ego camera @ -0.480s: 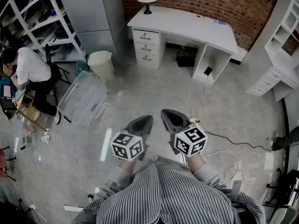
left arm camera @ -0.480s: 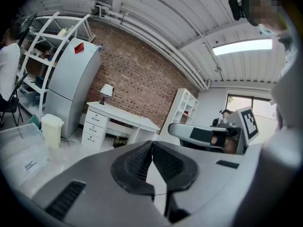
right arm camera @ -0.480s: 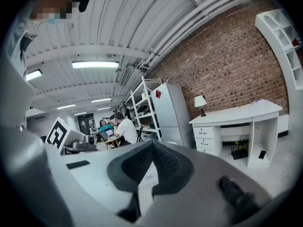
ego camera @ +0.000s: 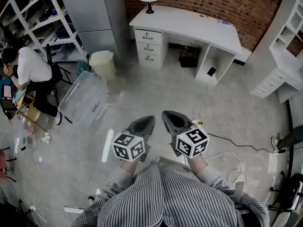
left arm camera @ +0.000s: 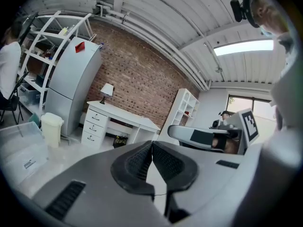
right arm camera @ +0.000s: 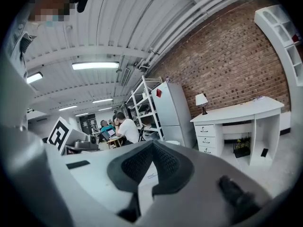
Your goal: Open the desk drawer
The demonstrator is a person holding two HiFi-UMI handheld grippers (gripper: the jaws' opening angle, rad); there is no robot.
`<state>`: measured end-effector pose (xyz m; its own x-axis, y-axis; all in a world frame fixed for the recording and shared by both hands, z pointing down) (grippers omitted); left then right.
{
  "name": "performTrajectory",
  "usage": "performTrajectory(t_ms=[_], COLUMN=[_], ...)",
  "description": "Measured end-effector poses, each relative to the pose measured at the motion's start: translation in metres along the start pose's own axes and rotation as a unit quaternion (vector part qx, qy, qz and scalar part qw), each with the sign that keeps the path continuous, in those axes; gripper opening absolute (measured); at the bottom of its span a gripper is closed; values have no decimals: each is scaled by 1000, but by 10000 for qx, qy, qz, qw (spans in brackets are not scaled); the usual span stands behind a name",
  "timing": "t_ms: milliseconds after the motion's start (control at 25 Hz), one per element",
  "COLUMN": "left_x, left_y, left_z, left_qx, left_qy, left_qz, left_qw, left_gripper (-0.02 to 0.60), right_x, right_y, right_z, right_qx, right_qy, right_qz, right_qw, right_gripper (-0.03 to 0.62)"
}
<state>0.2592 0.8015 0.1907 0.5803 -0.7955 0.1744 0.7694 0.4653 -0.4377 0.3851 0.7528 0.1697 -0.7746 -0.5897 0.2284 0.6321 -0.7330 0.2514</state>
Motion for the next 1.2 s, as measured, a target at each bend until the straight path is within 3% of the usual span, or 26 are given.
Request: performTrajectory(t_ms=[320,640,1200], left_x=[8,19,36], left_y=[4,9,2], left_z=[2,5,17], left_qx=[-36,-180,-322], left_qy=[22,126,-28], left_qz=[-18,-45,-235], left_qw=[10000,9997,9992], left_gripper=[15,15,15], right_x=[-4,-6,7], right_y=[12,25,49], right_z=[0,7,16], right_qx=[263,360,796], right_qy=[92,-141,-260], right_qz=[43,-85,-164], right_qw=[9996,9992,9964], right_gripper=[17,17,17])
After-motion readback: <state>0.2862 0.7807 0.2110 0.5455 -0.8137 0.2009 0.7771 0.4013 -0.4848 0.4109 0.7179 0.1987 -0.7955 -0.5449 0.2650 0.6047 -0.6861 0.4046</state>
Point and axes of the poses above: the fingertips, and each gripper's own axes: x forward along the fingers, y to its right, z out of its underside, the point moved 7 cm from there along -x, backward along the fingers, and after that the axes turned 9 degrees about z, right-handed, at the moved point
